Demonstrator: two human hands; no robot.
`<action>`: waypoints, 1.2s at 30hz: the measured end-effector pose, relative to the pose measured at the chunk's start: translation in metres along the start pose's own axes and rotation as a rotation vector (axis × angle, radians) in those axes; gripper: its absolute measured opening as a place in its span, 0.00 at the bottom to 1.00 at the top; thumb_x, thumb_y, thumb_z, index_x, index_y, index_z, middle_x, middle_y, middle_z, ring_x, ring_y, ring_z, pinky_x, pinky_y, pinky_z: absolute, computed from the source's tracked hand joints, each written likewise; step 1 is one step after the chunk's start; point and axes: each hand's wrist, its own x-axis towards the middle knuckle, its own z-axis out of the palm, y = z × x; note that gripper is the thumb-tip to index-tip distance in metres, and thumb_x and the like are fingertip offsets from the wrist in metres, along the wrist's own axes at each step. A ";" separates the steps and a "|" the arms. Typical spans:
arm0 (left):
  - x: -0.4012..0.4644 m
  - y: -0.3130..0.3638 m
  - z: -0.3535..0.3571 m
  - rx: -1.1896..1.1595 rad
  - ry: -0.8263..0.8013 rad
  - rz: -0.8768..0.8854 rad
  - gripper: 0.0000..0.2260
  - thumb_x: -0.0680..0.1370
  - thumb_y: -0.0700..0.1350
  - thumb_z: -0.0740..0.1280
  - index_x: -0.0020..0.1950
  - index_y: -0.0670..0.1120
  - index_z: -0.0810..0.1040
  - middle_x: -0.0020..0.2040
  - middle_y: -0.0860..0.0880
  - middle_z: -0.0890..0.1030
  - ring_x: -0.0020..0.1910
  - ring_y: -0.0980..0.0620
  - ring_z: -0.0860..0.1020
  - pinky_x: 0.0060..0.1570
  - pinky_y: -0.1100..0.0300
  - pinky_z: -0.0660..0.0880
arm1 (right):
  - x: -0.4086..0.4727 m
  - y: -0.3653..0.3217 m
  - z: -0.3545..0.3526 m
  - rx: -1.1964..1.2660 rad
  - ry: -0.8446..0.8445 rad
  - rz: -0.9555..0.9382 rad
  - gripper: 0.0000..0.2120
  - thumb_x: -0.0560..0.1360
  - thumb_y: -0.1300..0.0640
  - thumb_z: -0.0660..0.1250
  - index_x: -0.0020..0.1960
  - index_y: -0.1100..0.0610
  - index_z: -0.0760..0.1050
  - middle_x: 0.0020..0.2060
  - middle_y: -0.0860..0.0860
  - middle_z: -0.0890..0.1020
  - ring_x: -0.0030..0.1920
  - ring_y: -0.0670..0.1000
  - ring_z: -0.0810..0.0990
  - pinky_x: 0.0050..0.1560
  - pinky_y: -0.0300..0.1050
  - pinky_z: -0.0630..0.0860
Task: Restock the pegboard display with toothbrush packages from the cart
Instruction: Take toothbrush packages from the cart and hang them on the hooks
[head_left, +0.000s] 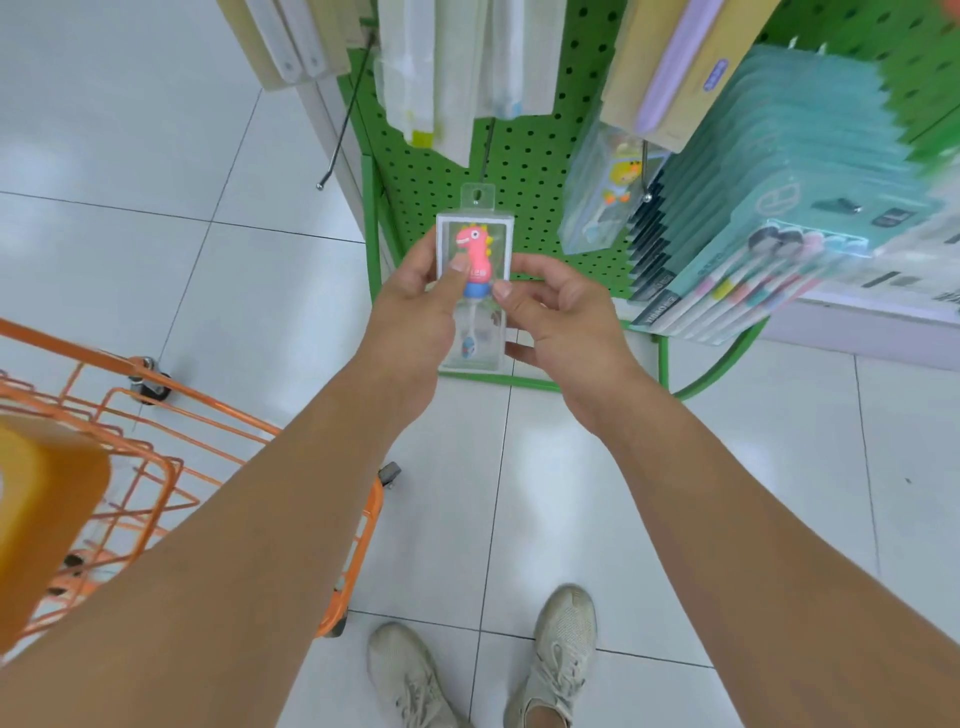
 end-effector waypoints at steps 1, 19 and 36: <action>0.001 0.000 -0.001 -0.008 0.012 -0.004 0.17 0.78 0.50 0.65 0.67 0.54 0.78 0.63 0.49 0.82 0.65 0.45 0.78 0.68 0.39 0.71 | 0.003 0.000 0.002 -0.019 -0.006 0.001 0.08 0.79 0.57 0.70 0.58 0.49 0.78 0.43 0.50 0.82 0.44 0.48 0.81 0.51 0.57 0.83; 0.041 0.012 -0.004 0.302 -0.005 -0.076 0.21 0.84 0.42 0.60 0.75 0.57 0.69 0.71 0.57 0.74 0.67 0.57 0.73 0.60 0.62 0.71 | 0.070 -0.004 0.023 -0.305 0.089 0.006 0.11 0.80 0.50 0.68 0.55 0.58 0.78 0.41 0.47 0.79 0.38 0.45 0.76 0.41 0.41 0.74; -0.032 0.013 -0.019 0.129 0.111 -0.176 0.15 0.84 0.46 0.61 0.71 0.53 0.73 0.70 0.50 0.75 0.68 0.52 0.73 0.71 0.51 0.69 | 0.028 0.009 0.043 0.066 0.298 0.320 0.14 0.83 0.48 0.64 0.57 0.59 0.76 0.48 0.55 0.81 0.47 0.53 0.82 0.47 0.44 0.83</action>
